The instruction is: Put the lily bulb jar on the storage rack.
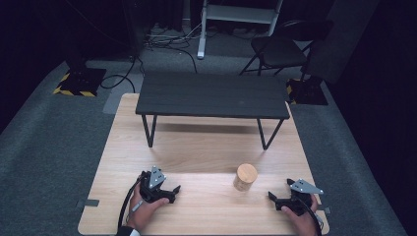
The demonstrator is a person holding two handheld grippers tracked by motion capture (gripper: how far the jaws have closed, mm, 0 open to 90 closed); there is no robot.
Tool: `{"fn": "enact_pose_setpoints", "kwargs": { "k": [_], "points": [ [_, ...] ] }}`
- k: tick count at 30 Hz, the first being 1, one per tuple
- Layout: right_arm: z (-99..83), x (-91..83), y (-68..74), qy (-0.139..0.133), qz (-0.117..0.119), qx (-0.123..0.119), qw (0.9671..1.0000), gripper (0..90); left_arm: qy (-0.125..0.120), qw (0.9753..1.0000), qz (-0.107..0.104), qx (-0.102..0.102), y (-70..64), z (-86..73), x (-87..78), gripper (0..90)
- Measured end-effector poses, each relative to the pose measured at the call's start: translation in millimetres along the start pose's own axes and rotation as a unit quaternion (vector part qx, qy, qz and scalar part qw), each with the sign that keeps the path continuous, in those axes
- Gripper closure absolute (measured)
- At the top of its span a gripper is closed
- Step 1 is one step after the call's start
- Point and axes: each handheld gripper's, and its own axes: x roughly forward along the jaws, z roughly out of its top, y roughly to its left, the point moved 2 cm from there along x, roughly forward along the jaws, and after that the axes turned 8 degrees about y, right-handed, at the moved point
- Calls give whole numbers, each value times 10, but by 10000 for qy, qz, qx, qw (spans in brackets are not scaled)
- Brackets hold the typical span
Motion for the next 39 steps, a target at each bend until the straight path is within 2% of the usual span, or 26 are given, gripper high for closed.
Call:
{"fn": "enact_pose_setpoints", "kwargs": {
  "k": [24,27,30,32,34,36,39],
  "points": [
    [3,-3,-8,7,21,-12,10000,0,-1,10000,5,-1,1,2,1,6],
    [24,-25,-45,32,185,-112,9998,3,1,10000,8,-2,0,3,1,6],
    [99,-92,-35,-140,399,-335,9985,4,1,10000,8,-3,1,3,1,6],
    [245,-145,-1,-220,572,-557,9966,4,3,10000,11,-8,0,4,2,6],
    [396,-151,26,-169,742,-694,9947,8,3,10000,13,-7,0,4,2,6],
    [514,-125,56,-129,908,-841,9922,8,4,10000,14,-8,-1,4,2,6],
    [636,-63,111,-87,1019,-975,9900,8,4,10000,18,-14,-2,4,2,6]
  ]
}}
